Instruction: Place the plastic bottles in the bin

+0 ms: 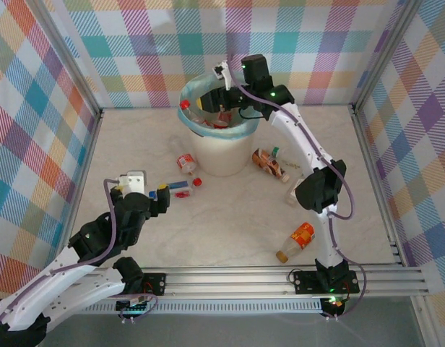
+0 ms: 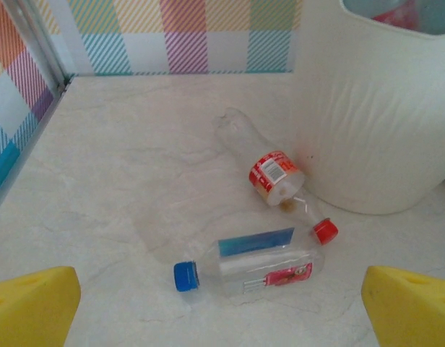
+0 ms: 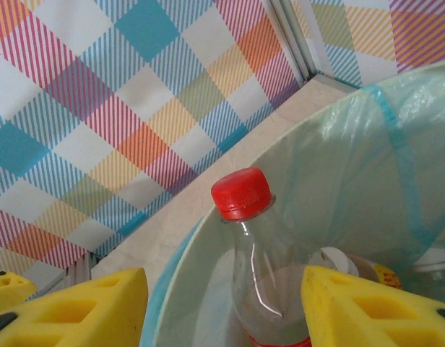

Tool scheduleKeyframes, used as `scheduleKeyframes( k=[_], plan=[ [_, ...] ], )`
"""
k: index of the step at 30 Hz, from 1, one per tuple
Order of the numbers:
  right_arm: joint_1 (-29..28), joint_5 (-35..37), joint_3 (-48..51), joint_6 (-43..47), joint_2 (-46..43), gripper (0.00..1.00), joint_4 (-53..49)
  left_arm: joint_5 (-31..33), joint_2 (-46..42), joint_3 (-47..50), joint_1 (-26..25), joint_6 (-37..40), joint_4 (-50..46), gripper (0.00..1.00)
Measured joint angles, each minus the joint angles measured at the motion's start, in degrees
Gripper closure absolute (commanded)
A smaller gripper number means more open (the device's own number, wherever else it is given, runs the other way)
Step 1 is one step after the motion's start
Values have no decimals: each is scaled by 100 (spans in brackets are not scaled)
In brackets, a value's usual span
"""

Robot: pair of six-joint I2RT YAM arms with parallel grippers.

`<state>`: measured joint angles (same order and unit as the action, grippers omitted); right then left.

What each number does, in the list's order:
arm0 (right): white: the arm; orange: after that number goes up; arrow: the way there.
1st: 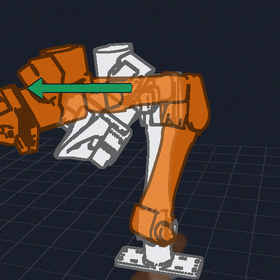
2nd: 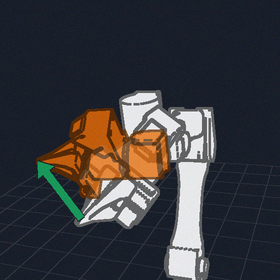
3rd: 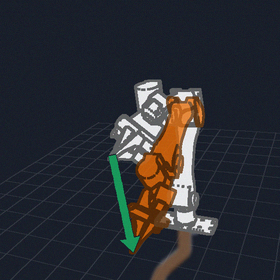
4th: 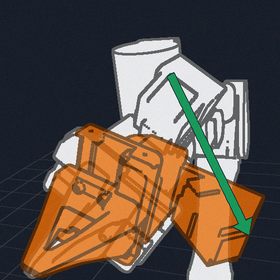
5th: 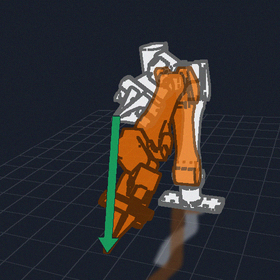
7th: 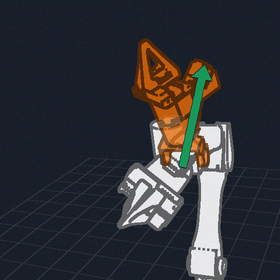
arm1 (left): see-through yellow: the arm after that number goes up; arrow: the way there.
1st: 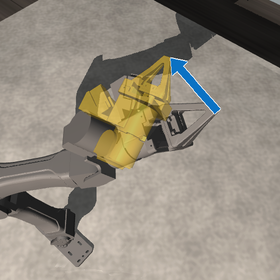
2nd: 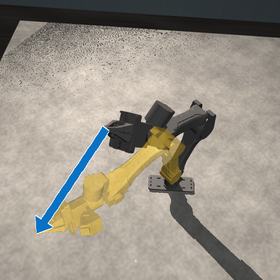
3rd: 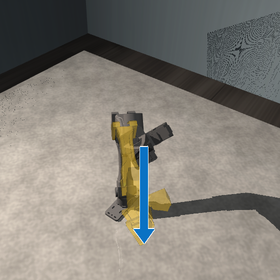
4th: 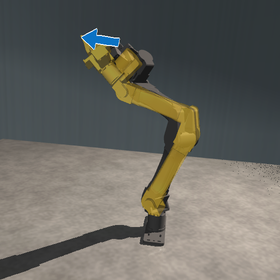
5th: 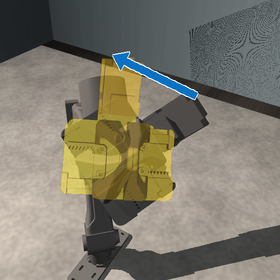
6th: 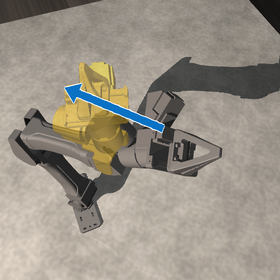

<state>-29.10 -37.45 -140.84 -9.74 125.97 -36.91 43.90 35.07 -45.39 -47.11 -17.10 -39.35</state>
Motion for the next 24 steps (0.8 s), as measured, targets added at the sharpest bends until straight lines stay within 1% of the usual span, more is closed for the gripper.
scheduleKeyframes(
  k=[2,4,6,7,8,10,12,15,18,20,24],
  plan=[
    [0,28,-94,-61,-13,41,-35,-61,260,-225,122,-70,-151,0],
    [0,66,-109,-101,-87,41,-72,-225,603,-481,356,-72,-284,0],
    [0,122,-59,-109,-245,40,-133,-551,1025,-772,769,-52,-461,0],
    [0,157,24,-105,-382,40,-162,-796,1244,-925,1075,-42,-529,0],
    [0,214,208,-96,-608,39,-173,-1099,1478,-1071,1438,-22,-584,0],
    [0,339,623,-63,-1102,39,-195,-1633,1845,-1178,1969,-20,-570,0],
    [0,494,1180,-9,-1740,39,-179,-2197,2133,-1189,2398,-63,-573,0],
    [0,828,2240,74,-2859,38,-68,-2905,2621,-1318,2669,-273,-564,5],
    [0,1366,3292,122,-3926,38,-20,-3495,3032,-1460,2577,-461,-400,5],
    [-2,1853,3792,118,-4454,38,-129,-3615,3161,-1475,2229,-476,-249,4],
    [114,2852,4666,70,-5276,38,-540,-3539,3187,-1488,920,-289,136,4]
  ],
)
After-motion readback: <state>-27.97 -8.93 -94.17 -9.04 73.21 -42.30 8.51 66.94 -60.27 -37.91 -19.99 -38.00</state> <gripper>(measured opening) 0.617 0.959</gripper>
